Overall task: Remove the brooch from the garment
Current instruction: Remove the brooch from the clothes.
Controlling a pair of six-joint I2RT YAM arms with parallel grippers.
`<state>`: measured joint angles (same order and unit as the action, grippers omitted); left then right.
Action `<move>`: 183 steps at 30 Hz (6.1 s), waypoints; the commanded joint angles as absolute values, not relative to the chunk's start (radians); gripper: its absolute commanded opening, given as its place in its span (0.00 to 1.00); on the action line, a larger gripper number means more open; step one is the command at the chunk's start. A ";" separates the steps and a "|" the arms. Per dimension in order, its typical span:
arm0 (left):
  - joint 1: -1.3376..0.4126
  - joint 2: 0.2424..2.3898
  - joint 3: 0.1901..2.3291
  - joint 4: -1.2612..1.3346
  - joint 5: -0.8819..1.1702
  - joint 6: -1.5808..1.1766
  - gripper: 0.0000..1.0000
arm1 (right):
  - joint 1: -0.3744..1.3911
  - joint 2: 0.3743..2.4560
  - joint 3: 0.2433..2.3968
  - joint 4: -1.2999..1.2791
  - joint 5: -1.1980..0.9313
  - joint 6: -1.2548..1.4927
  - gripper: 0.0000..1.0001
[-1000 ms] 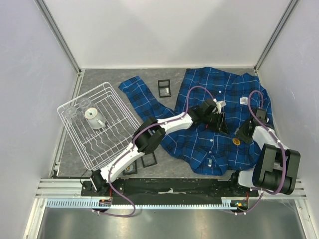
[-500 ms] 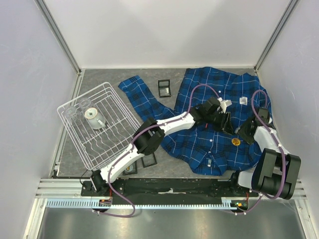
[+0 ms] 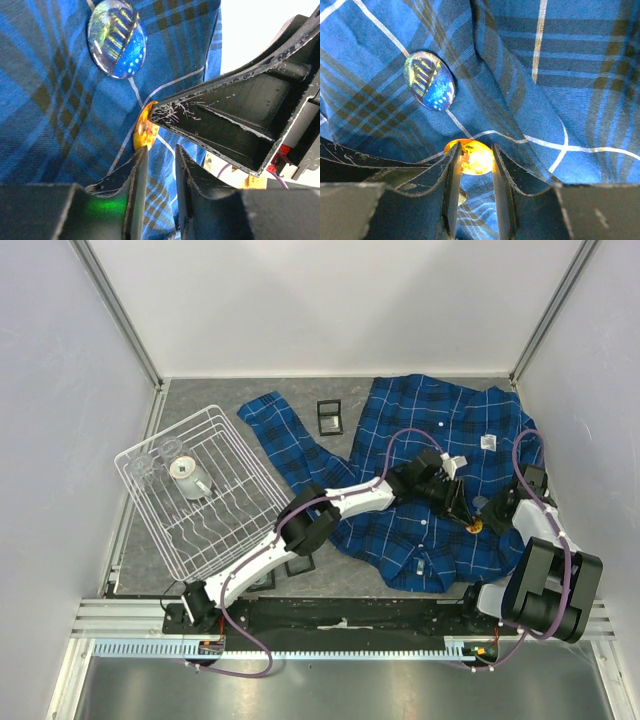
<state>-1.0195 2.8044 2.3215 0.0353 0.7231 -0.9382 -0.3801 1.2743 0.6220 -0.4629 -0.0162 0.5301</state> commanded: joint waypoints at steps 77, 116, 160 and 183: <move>-0.948 2.465 2.016 -0.121 0.577 -0.710 0.53 | -0.333 1.227 0.537 -0.236 -0.557 0.589 0.39; -1.002 2.290 1.620 0.278 0.512 -0.680 0.52 | -0.333 1.241 0.546 -0.276 -0.584 0.683 0.19; -0.983 2.364 1.661 0.150 0.480 -0.638 0.24 | -0.319 1.212 0.571 -0.410 -0.388 0.569 0.26; -0.917 2.395 1.641 0.267 0.629 -0.821 0.49 | -0.285 1.264 0.552 -0.399 -0.325 0.591 0.23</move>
